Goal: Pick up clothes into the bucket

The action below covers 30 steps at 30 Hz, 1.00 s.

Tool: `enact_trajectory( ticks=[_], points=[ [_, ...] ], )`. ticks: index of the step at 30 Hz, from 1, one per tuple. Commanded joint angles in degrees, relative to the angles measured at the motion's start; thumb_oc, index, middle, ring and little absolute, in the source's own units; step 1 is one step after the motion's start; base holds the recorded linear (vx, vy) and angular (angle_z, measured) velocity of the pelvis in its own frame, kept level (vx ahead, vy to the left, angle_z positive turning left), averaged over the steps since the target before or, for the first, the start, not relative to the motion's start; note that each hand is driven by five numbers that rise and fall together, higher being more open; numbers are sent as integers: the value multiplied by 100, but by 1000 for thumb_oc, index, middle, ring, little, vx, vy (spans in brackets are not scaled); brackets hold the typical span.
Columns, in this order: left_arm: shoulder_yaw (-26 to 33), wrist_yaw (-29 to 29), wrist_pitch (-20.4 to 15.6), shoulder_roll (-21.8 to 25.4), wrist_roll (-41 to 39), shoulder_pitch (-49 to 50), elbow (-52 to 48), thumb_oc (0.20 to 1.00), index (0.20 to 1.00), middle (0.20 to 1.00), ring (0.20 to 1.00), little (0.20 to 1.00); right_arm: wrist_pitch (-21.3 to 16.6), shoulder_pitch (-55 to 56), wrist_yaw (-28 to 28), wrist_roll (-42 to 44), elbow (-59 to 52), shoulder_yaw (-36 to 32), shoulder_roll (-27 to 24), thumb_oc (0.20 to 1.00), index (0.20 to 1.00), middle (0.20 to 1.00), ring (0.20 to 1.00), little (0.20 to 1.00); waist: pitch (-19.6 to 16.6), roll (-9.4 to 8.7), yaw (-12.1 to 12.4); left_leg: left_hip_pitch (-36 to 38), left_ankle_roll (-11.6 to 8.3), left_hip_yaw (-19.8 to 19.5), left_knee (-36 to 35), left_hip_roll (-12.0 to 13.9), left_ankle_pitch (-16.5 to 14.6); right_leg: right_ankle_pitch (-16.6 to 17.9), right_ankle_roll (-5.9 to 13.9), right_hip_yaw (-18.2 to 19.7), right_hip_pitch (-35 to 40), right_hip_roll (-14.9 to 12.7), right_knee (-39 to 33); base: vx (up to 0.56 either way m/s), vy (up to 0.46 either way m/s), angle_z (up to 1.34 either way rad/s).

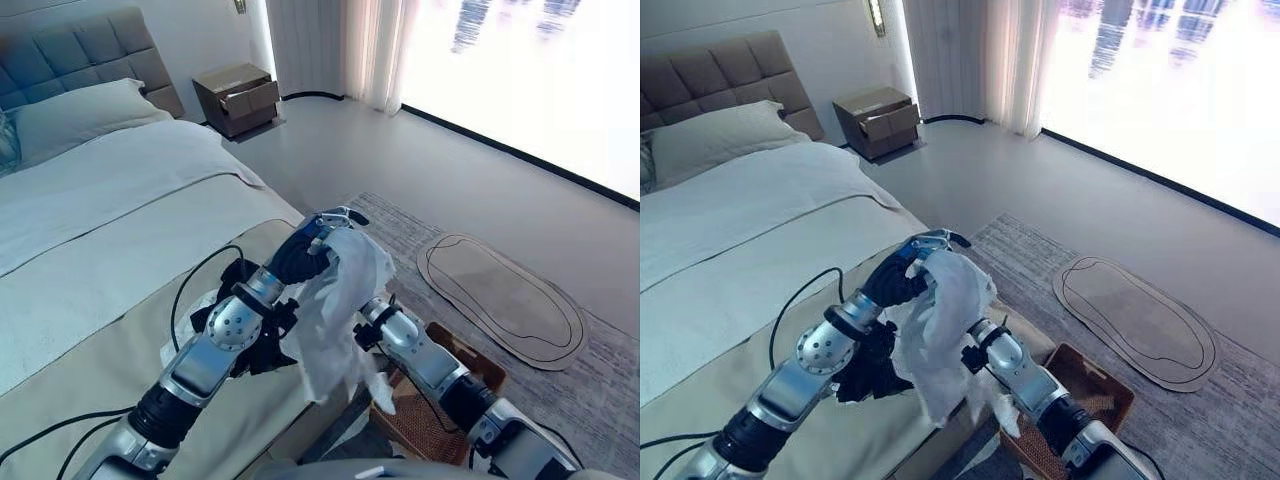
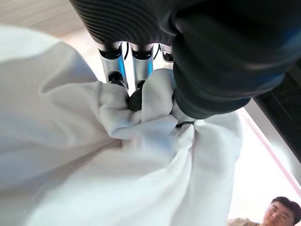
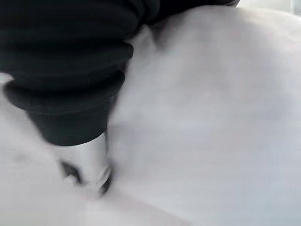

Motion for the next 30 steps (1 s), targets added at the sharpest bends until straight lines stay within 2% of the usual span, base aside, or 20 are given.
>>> enact_trajectory(
  ticks=[1,7,10,12,13,14,16,17,18,20,21,22,24,25,28,29,30],
  points=[
    [63,2,-327,22,-262,-568,-678,200,200,200,200,200,-124,-368,318,105,-260,132,133,200,200,200,200,200,-161,-301,125,124,-85,128,219,238,-426,489,316,-93,-185,-479,-31,0,0,0],
    [270,19,-349,111,-265,-512,-693,200,200,200,200,200,-107,36,310,-82,-224,-81,-145,200,200,200,200,200,-190,-298,102,152,-83,128,188,227,-422,496,331,-127,-162,-493,-33,1,1,1],
    [452,87,-366,124,-258,-391,-680,200,200,200,200,200,-119,331,156,-148,-152,-415,-299,200,200,200,200,200,-193,-301,79,159,-79,132,180,217,-427,513,343,-128,-166,-499,-32,0,0,0],
    [659,164,-374,100,-281,-229,-611,200,200,200,200,200,-150,702,-57,-19,-55,-886,-377,200,200,200,200,200,-196,-303,42,175,-73,141,184,212,-432,517,347,-114,-157,-502,-30,0,0,0],
    [654,165,-375,99,-281,-224,-613,200,200,200,200,200,-151,712,-58,-19,-59,-889,-380,200,200,200,200,200,-201,-303,46,177,-73,142,183,211,-433,516,347,-113,-155,-502,-31,0,0,0],
    [827,255,-386,74,-291,-95,-557,200,200,200,200,200,-175,945,-239,89,68,-1241,-401,200,200,200,200,200,-198,-307,17,191,-72,156,181,210,-435,522,348,-102,-151,-497,-34,0,0,0],
    [903,312,-405,66,-294,-22,-521,200,200,200,200,200,-198,1050,-320,182,106,-1406,-404,200,200,200,200,200,-199,-310,8,192,-72,163,183,210,-437,521,349,-97,-152,-496,-36,7,2,-5],
    [1130,444,-436,31,-309,203,-441,200,200,200,200,200,-255,1276,-534,367,174,-1841,-409,200,200,200,200,200,-185,-314,-20,196,-71,179,186,214,-439,526,350,-85,-162,-495,-38,6,3,-8],
    [1128,444,-437,30,-309,213,-447,200,200,200,200,200,-253,1288,-534,368,167,-1842,-412,200,200,200,200,200,-191,-312,-16,198,-71,180,186,214,-440,525,350,-84,-161,-495,-38,9,2,-8],
    [1384,553,-482,-5,-315,553,-306,200,200,200,200,200,-349,1478,-773,624,301,-2392,-428,200,200,200,200,200,-185,-323,-28,198,-73,190,190,217,-441,530,354,-79,-168,-493,-38,5,-1,-3],
    [1383,553,-481,-5,-315,554,-307,200,200,200,200,200,-348,1480,-773,625,300,-2392,-428,200,200,200,200,200,-186,-323,-27,198,-73,190,190,218,-441,530,354,-79,-168,-493,-38,0,0,0],
    [1580,645,-499,-17,-246,765,-179,200,200,200,200,200,-430,1675,-852,873,177,-2793,-459,200,200,200,200,200,-178,-334,-43,198,-75,191,190,222,-439,523,351,-75,-168,-484,-34,0,0,0],
    [1618,701,-506,-51,-211,853,-57,200,200,200,200,200,-471,1742,-916,993,100,-2984,-482,200,200,200,200,200,-180,-336,-48,199,-75,189,189,225,-437,522,350,-72,-163,-481,-31,0,0,0],
    [1706,792,-482,-123,-138,1042,273,200,200,200,200,200,-593,1843,-1035,1247,35,-3373,-490,200,200,200,200,200,-178,-353,-74,194,-77,190,184,227,-436,515,349,-62,-166,-475,-29,0,0,0],
    [1668,849,-389,-172,90,1167,758,200,200,200,200,200,-691,1874,-1122,1570,37,-3667,-477,200,200,200,200,200,-183,-360,-95,189,-81,204,178,235,-430,513,346,-58,-170,-471,-25,0,0,0],
    [1638,836,-353,-177,165,1200,916,1000,1000,1000,1000,1000,-735,1872,-1155,1712,42,-3797,-463,200,200,200,200,200,-185,-354,-93,189,-80,208,175,236,-430,513,343,-57,-174,-468,-27,0,0,0],
    [1588,794,-295,-175,251,1234,1097,1000,1000,1000,1000,1000,-758,1864,-1172,1843,45,-3892,-434,200,200,200,200,200,-186,-354,-96,187,-80,214,175,235,-429,515,340,-52,-177,-463,-31,0,0,0]
  ],
)
